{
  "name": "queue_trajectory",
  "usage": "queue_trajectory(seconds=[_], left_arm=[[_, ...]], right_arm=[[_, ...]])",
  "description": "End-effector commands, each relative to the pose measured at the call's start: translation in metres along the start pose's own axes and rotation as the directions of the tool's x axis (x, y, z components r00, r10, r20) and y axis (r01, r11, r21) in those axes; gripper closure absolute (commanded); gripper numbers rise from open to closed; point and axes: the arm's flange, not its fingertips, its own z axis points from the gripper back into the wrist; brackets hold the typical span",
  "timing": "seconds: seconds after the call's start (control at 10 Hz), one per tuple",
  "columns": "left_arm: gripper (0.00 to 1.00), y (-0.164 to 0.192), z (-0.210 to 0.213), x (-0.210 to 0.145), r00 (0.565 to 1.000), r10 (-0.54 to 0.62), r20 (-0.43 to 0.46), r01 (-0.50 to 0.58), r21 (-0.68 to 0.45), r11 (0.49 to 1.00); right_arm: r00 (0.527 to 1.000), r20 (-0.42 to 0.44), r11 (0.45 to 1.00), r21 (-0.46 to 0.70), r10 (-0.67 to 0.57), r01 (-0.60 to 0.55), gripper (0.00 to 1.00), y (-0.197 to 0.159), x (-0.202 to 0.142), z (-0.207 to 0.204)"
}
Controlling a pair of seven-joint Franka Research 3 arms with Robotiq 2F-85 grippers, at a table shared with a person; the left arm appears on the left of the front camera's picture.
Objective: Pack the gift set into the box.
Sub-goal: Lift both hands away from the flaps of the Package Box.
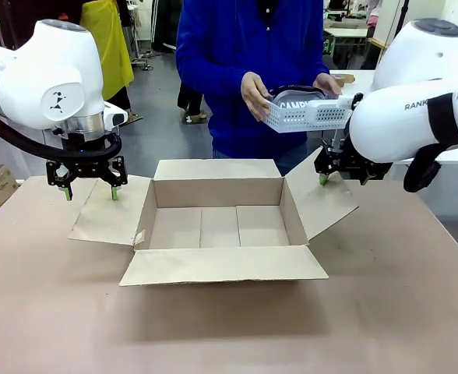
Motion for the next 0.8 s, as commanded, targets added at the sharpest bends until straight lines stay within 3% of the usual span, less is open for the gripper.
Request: queue_trajectory(seconds=[0.0, 0.7], left_arm=[[0.0, 0.0004, 0.0007, -0.0006, 1.0, 0.014, 0.012, -0.014, 0.016, 1.0], [0.0, 0.0004, 0.0007, -0.0006, 1.0, 0.014, 0.012, -0.014, 0.016, 1.0]], right_arm=[[1.0, 0.005, 0.999, -0.032, -0.017, 0.018, 0.0, 0.002, 0.0006, 0.0009], [1.0, 0.005, 0.999, -0.032, -0.017, 0.018, 0.0, 0.002, 0.0006, 0.0009]])
